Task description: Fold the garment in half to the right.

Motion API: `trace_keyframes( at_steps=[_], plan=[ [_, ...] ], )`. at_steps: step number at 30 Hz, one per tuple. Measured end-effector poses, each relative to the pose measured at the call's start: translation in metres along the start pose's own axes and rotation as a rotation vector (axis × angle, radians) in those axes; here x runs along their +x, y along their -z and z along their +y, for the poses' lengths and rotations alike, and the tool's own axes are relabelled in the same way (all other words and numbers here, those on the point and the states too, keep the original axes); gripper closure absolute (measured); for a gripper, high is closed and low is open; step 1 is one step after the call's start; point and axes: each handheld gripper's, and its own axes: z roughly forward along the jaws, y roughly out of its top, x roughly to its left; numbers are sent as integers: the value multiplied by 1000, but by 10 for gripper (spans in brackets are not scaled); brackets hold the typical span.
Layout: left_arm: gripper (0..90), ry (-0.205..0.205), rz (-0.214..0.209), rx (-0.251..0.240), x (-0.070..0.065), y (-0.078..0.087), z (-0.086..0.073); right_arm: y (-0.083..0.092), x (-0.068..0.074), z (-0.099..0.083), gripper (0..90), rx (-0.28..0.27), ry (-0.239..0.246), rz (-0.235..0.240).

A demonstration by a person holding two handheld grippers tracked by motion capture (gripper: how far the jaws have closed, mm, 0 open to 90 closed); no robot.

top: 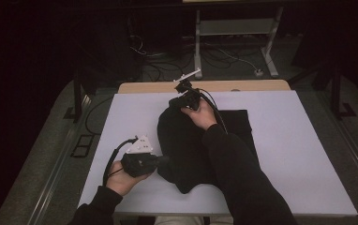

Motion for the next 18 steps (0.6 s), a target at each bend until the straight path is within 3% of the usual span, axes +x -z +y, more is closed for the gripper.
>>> trace_keyframes(
  at_steps=[9,18],
  plan=[
    [867,-45,-25,8,-9,-8,16,19,-12,-2,842,-18,-16,-19],
    [867,-64,-41,5,-17,-14,27,35,-25,-7,842,-41,-45,-27]
  ],
)
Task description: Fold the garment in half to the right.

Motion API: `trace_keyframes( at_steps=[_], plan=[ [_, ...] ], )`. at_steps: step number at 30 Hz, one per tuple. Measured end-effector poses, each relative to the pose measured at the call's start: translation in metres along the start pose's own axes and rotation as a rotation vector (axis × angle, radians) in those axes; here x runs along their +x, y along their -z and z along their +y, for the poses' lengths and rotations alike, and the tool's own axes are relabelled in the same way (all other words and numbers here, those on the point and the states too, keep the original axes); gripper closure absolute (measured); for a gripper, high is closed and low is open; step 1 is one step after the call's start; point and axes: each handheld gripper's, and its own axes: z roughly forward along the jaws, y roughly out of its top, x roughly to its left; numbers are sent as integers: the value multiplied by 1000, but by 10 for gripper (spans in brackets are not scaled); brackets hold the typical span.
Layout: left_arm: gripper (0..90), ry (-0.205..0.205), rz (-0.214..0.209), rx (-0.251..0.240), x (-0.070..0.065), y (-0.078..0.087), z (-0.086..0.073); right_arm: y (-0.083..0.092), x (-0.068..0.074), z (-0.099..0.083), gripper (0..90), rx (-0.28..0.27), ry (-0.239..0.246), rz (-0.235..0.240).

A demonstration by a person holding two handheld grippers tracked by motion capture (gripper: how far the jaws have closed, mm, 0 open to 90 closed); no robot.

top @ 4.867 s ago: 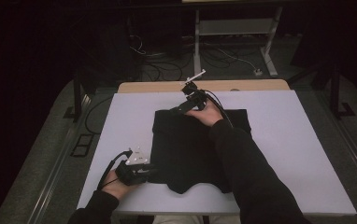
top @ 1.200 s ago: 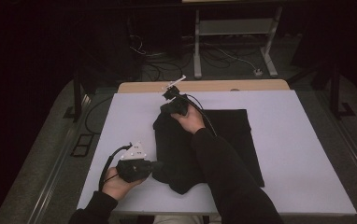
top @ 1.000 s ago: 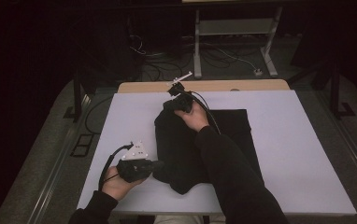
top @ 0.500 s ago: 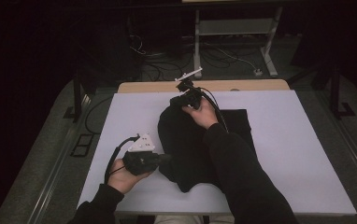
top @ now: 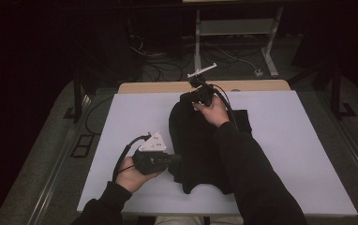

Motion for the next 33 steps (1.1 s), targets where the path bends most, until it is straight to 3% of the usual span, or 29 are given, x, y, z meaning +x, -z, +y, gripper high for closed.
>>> trace_keyframes(
  at_steps=[6,7,16,20,26,33],
  plan=[
    [867,-32,-14,6,-5,-4,11,9,-10,-5,842,-12,-38,-3],
    [867,-20,-14,-5,-6,-5,13,11,-12,-5,842,-13,-42,-2],
    [867,-50,-35,-6,-12,-12,27,29,-26,-11,841,-36,-72,-21],
    [867,-47,-47,-6,-14,-16,31,36,-32,-15,841,-55,-88,1],
    [867,-43,-63,-13,-17,-24,37,44,-41,-20,841,-57,-104,-11],
    [867,-69,-91,-17,-23,-33,48,54,-48,-25,841,-68,-111,-25]
  ],
)
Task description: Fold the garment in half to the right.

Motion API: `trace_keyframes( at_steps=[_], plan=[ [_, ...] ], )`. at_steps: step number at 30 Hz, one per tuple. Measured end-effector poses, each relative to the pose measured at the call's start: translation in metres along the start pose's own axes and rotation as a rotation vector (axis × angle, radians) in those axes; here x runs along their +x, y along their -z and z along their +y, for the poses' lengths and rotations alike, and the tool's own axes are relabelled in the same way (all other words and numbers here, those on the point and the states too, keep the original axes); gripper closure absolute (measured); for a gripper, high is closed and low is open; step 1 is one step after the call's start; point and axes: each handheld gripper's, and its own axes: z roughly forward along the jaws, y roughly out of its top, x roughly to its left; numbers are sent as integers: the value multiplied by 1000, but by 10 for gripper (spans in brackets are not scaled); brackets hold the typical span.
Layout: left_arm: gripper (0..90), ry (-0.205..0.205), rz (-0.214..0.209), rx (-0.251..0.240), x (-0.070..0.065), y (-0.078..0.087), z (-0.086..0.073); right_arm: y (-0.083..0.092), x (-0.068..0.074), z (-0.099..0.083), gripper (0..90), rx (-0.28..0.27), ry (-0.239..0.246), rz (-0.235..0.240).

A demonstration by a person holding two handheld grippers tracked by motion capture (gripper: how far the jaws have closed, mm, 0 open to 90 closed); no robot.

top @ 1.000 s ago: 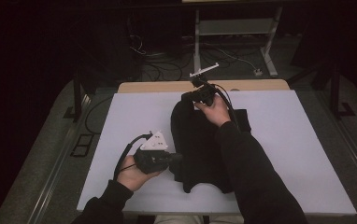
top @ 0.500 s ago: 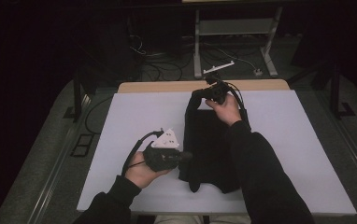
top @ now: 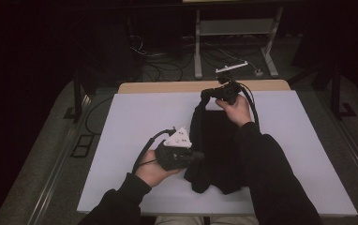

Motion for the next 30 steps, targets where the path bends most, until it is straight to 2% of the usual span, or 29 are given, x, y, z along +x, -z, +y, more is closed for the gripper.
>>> trace_keyframes(
  at_steps=[15,30],
  plan=[
    [867,-50,-61,13,-9,-31,20,25,-22,-16,841,-29,-44,-18],
    [868,-45,-108,16,-15,-60,28,42,-43,-34,841,-35,-77,-33]
  ],
)
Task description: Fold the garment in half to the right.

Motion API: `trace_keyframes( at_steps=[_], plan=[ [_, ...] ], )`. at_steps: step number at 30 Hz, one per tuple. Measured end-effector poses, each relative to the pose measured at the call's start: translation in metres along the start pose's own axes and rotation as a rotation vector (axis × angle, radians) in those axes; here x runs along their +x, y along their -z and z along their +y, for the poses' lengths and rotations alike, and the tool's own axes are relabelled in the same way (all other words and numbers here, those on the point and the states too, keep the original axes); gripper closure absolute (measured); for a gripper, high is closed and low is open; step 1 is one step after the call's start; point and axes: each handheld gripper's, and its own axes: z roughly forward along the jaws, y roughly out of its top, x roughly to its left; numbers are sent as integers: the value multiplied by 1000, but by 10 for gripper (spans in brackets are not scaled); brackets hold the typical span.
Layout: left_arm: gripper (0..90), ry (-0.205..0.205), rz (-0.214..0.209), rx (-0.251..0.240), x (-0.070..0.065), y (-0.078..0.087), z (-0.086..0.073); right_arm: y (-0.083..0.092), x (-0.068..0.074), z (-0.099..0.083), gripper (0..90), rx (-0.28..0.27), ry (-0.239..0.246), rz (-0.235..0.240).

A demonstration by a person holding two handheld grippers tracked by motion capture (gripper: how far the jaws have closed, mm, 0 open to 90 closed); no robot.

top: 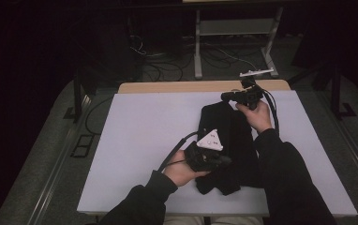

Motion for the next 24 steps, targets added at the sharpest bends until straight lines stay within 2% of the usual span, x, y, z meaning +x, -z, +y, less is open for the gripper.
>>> trace_keyframes(
  at_steps=[9,24],
  plan=[
    [868,13,-27,0,-1,-21,2,8,-14,-14,841,-9,-41,-17],
    [868,49,-69,6,3,-52,-1,11,-40,-37,839,25,-97,-45]
  ],
)
